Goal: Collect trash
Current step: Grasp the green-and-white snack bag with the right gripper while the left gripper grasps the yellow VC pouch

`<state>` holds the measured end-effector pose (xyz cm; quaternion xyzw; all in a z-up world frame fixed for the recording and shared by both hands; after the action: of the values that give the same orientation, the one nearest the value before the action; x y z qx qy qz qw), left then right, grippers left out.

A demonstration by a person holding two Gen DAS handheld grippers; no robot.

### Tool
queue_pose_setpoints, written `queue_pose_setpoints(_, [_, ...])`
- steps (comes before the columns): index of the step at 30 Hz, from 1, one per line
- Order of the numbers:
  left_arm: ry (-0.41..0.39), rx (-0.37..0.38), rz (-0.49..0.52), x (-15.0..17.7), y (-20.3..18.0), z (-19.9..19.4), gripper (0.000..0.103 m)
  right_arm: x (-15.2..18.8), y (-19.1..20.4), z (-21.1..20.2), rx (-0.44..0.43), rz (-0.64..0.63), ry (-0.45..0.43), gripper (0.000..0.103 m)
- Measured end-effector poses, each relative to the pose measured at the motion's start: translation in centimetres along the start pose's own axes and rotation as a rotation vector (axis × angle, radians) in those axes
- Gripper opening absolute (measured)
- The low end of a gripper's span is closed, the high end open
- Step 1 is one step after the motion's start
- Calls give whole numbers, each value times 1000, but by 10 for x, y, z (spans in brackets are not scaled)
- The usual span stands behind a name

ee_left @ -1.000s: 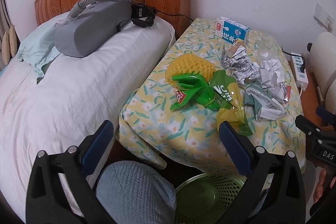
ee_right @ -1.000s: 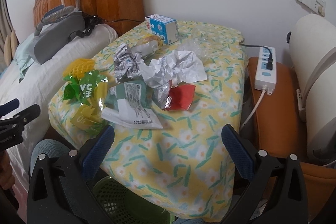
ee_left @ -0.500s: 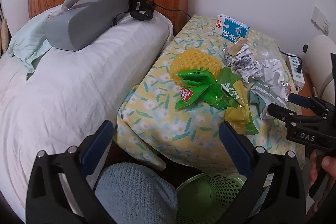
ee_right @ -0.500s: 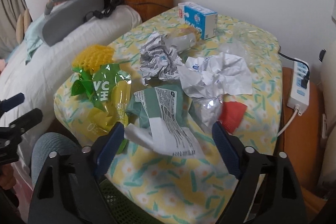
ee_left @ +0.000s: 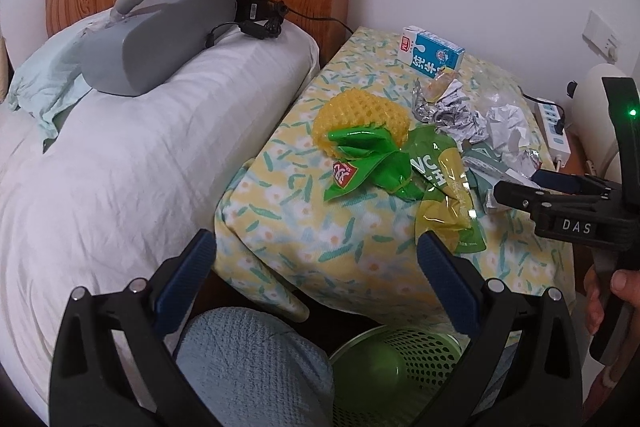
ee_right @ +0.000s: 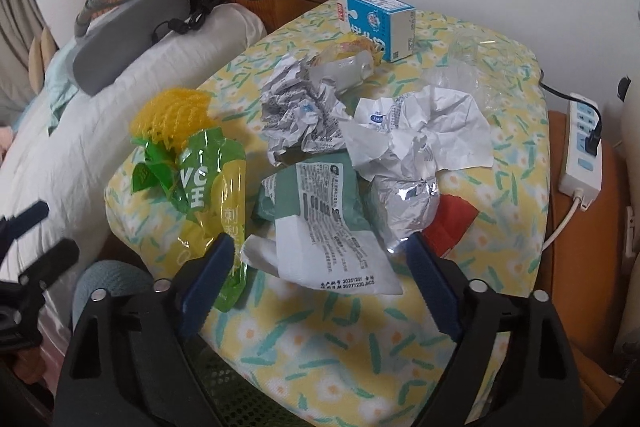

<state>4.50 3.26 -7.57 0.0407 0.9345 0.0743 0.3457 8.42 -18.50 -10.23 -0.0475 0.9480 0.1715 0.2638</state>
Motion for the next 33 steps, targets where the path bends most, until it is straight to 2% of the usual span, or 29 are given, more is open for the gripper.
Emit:
queue_pose_setpoints(7, [-2,5,8,2,-1,-2,96,-2,-4,19,-3,35,87,89])
queue_pose_setpoints(13, [8,19,3,4,0,-2,96,6,-3,25,-16,43,104,87])
queue_pose_setpoints(15, [5,22,3,6,-1,-2,96,7,-3,25,-33,50,109,73])
queue_pose_setpoints(20, [6,24,-1,6,-1,-3,96,11,-6,21,-69,86,91,52])
queue_pose_setpoints(26, [8,25,0,8,-2,-3,96,12,-10,16,-107,121,57,52])
queue_pose_setpoints(28, [7,23,3,8,-2,-4,96,12,-15,14,-158,170,27,57])
queue_pose_setpoints(29, [6,24,3,8,-3,-4,96,12,-17,13,-174,188,16,68])
queue_pose_setpoints(30, [5,26,2,8,-3,-5,96,11,-19,11,-187,205,-3,73])
queue_pose_setpoints(33, [3,27,5,8,-5,-5,96,8,-22,9,-190,228,-31,73])
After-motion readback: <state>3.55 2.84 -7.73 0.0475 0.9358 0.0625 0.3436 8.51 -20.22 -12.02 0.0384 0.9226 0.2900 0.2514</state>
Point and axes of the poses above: each gripper's, at about its wrist camera, not at the fingertips, and z roughly the way its jaws point, y to its left, x to its underside, the point moved 3 cm from there along z, roughly the way its jaws point, and after that the axes turned 14 degrees about -x, right-handed, at the moved point
